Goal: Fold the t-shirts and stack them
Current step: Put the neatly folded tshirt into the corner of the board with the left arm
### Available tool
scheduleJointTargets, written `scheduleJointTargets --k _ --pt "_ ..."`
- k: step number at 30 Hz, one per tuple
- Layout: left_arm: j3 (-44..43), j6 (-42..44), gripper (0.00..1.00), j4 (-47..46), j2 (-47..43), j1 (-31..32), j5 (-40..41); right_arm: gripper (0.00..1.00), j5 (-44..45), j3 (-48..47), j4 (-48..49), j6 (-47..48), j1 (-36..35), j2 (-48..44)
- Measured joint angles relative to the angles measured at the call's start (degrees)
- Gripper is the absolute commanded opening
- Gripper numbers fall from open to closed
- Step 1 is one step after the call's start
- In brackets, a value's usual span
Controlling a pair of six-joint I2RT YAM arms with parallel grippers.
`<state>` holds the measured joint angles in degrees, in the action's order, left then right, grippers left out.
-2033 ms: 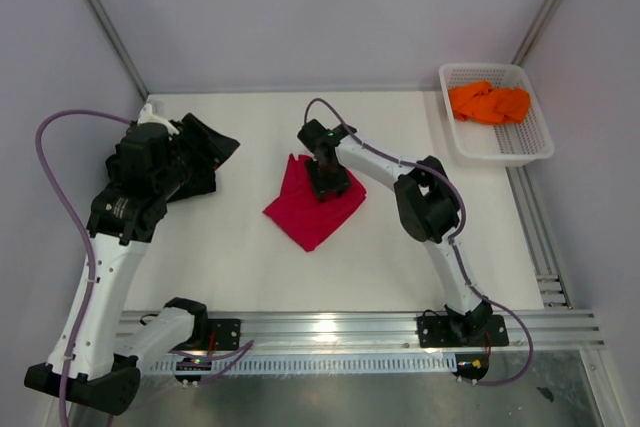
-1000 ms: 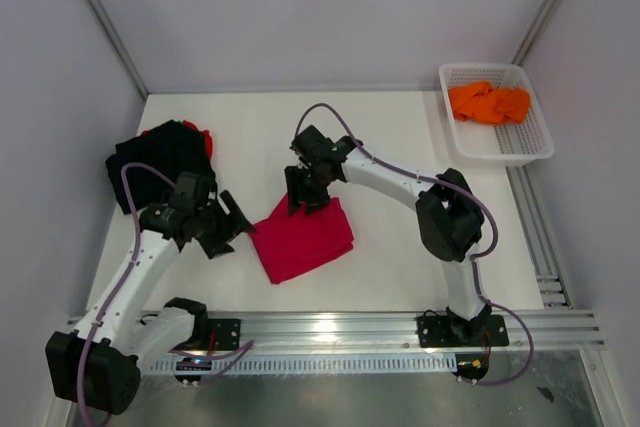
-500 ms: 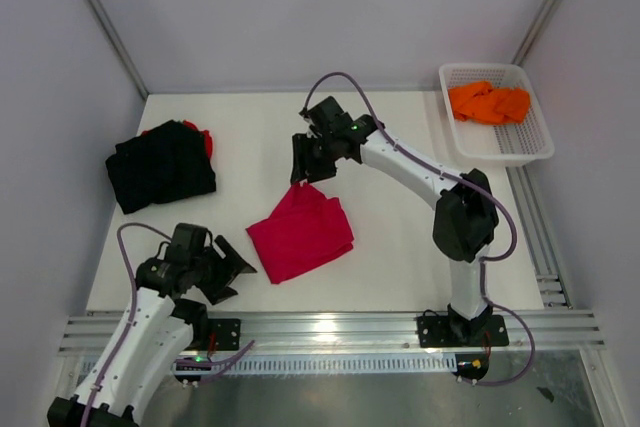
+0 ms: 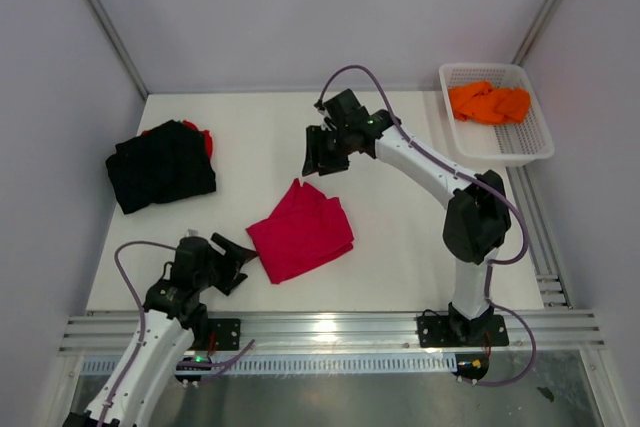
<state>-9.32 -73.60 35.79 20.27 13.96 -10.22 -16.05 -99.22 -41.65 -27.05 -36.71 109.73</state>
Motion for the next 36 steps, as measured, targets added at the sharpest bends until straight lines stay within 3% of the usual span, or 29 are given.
scheduleJointTargets --k 12,18,25,32,35,36 --pt "0.33 -1.14 0.74 -24.55 21.22 0.02 -1.53 0.54 -1.11 0.17 -0.02 0.68 1.57 -0.02" --pt "0.11 -0.61 0.58 -28.15 25.22 0.02 -1.53 0.54 -1.18 0.5 0.09 1.05 2.34 -0.04" --pt "0.22 -0.26 0.6 -29.09 26.23 0.02 -1.16 0.54 -1.4 2.03 0.04 1.03 2.97 -0.22" --pt "-0.26 -0.66 0.6 -36.68 33.46 0.02 -2.78 0.54 -1.77 2.16 0.07 1.05 3.21 -0.22" --pt "-1.07 -0.74 0.52 -39.3 37.05 0.28 -3.41 0.54 -1.9 2.16 0.07 1.05 3.37 -0.22" --pt "-1.36 -0.7 0.4 -39.8 37.92 0.46 -3.43 0.54 -1.92 2.16 0.07 1.03 3.41 -0.22"
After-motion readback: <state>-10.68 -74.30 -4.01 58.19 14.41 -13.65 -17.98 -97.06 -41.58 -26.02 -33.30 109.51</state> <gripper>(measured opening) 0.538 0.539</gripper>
